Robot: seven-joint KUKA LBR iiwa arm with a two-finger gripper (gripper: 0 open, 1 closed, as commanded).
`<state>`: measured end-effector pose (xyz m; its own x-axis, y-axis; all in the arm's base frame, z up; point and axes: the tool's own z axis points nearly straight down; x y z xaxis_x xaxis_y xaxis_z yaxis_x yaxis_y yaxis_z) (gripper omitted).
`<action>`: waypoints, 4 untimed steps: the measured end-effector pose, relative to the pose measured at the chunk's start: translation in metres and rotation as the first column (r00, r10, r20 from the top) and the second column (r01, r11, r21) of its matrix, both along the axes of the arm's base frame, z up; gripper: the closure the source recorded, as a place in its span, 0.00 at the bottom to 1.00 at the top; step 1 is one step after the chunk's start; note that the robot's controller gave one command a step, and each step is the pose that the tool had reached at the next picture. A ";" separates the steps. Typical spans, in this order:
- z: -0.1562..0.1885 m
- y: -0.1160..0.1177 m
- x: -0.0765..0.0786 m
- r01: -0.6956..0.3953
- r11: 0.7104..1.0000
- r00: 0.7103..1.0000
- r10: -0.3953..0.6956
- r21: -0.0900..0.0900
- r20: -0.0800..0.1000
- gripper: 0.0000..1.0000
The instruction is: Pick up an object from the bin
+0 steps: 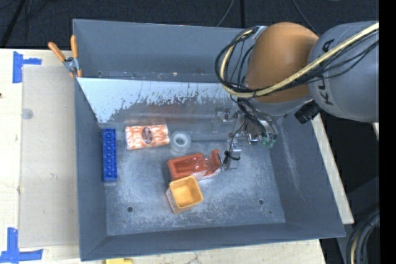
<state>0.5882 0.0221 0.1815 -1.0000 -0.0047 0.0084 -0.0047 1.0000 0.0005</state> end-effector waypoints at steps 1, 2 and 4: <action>0.005 0.000 0.002 0.000 1.000 1.000 0.000 0.000 0.007 0.00; -0.032 0.011 -0.009 -0.044 0.999 0.999 0.044 -0.001 0.012 0.00; -0.101 0.041 -0.006 -0.312 0.950 0.950 0.312 -0.002 0.007 1.00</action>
Offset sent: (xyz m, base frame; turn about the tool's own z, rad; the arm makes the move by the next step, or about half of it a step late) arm -0.0318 0.0332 -0.1046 -0.1352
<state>0.5825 0.0629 0.0808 -0.9485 -0.3166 0.0017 -0.3166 0.9485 -0.0013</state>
